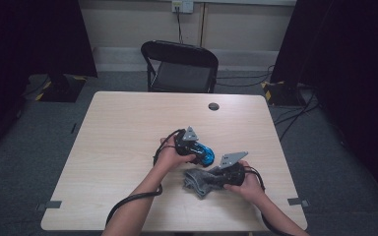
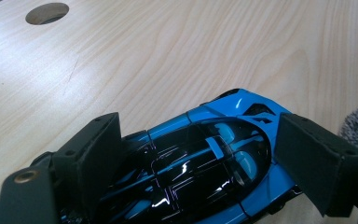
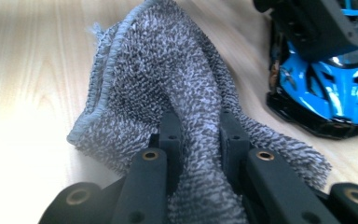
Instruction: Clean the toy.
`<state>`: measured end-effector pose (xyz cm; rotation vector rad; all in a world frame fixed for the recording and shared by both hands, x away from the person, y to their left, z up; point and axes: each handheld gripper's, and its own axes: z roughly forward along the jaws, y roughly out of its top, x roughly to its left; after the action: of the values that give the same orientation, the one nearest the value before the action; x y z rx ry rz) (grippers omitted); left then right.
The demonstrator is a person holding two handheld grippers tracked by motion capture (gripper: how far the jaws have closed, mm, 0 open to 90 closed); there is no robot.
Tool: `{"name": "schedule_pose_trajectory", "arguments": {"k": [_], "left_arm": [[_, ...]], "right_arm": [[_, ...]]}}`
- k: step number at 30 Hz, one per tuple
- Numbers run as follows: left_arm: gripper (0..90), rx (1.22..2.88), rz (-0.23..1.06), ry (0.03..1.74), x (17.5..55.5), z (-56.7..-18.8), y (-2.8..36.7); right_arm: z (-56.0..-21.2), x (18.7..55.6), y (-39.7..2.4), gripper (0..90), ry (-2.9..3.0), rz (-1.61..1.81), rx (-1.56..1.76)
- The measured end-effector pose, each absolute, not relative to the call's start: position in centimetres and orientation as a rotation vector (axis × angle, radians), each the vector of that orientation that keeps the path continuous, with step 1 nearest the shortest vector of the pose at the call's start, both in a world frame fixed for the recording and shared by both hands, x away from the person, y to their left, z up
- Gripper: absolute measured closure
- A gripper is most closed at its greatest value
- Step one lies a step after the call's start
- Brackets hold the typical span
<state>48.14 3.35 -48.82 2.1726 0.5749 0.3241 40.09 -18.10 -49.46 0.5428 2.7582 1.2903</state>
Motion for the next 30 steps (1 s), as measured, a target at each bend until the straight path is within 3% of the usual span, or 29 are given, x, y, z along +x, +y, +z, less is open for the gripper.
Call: {"name": "schedule_pose_trajectory", "arguments": {"k": [8, 30], "left_arm": [[7.7, 2.198, 0.319, 0.569, 48.0, -48.8, 2.9], [9.0, 2.179, 0.345, 0.574, 47.8, -49.0, 3.0]], "right_arm": [[-49.3, 41.2, -18.7, 76.3, 2.739, 1.258, 0.587], [-48.7, 43.3, -20.7, 76.4, 2.745, 1.145, 0.62]]}}
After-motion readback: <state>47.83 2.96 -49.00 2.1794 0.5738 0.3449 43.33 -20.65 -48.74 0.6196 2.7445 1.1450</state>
